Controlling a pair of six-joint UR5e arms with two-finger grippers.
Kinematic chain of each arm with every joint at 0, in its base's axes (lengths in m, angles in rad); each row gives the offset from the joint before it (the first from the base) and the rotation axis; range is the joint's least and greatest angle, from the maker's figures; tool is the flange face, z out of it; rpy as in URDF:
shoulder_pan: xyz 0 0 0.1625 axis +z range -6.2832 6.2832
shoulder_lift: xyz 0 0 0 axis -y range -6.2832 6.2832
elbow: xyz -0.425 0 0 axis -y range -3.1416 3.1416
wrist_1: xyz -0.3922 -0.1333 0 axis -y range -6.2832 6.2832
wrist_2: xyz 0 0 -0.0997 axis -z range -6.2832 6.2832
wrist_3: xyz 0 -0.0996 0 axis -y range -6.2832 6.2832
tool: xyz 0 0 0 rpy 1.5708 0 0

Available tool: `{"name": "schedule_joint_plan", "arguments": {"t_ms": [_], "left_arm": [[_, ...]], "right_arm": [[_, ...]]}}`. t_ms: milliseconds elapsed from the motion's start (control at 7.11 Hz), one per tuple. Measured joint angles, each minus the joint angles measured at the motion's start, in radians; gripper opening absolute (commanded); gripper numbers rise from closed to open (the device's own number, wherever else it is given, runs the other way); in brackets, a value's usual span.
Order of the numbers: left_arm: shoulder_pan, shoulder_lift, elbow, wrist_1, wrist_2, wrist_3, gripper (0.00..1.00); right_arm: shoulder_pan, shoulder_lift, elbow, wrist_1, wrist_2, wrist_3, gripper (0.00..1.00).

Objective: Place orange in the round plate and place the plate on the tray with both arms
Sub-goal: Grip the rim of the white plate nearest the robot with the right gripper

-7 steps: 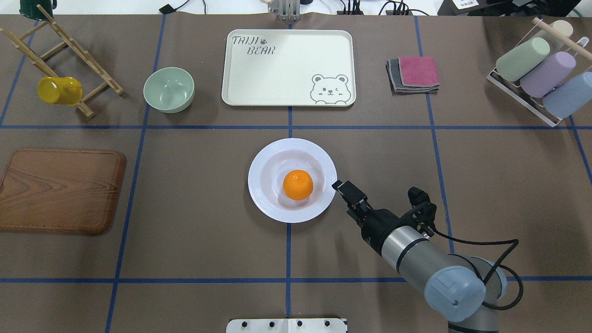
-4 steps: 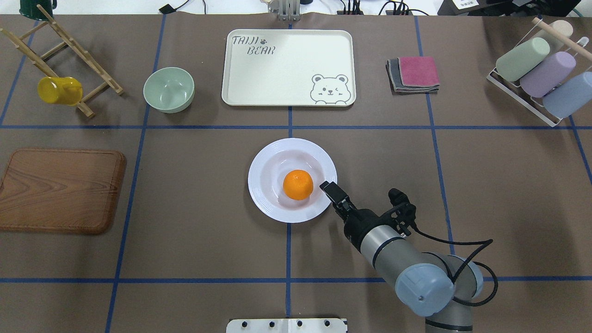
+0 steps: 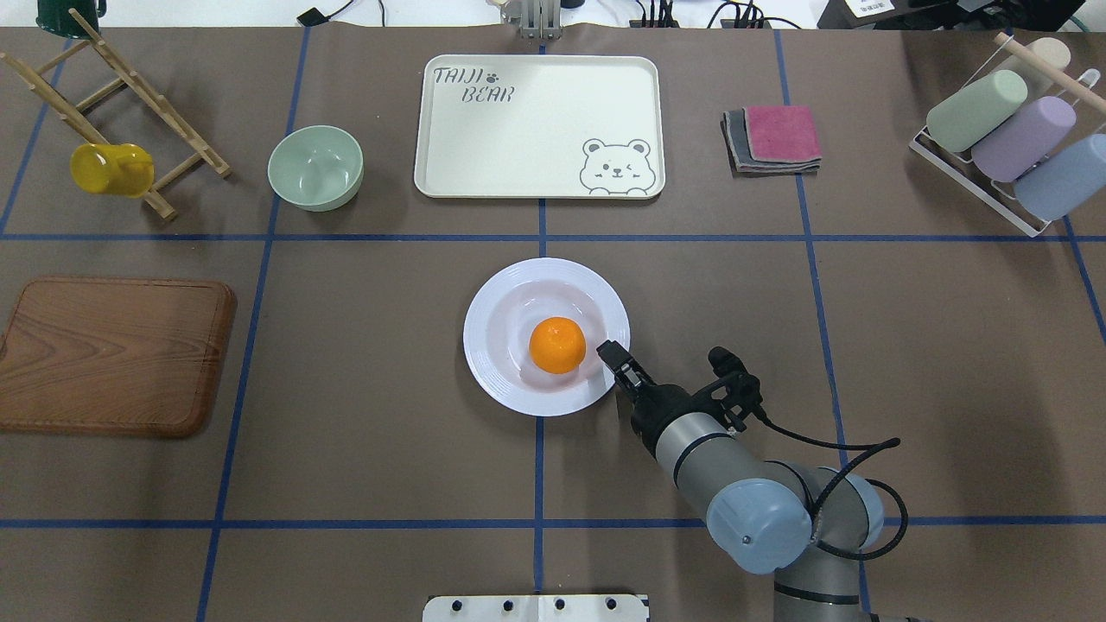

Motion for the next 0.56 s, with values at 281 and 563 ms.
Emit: {"name": "schedule_joint_plan", "arguments": {"t_ms": [281,563], "left_arm": [[0.000,-0.001,0.000,0.000,0.000,-0.002,0.99],[0.001,-0.001,0.000,0.000,0.000,-0.005,0.99]], "right_arm": [[0.023,0.041,-0.048,0.001,0.012,0.001,0.00],[0.032,0.061,-0.069,0.006,0.016,0.002,0.00]]}}
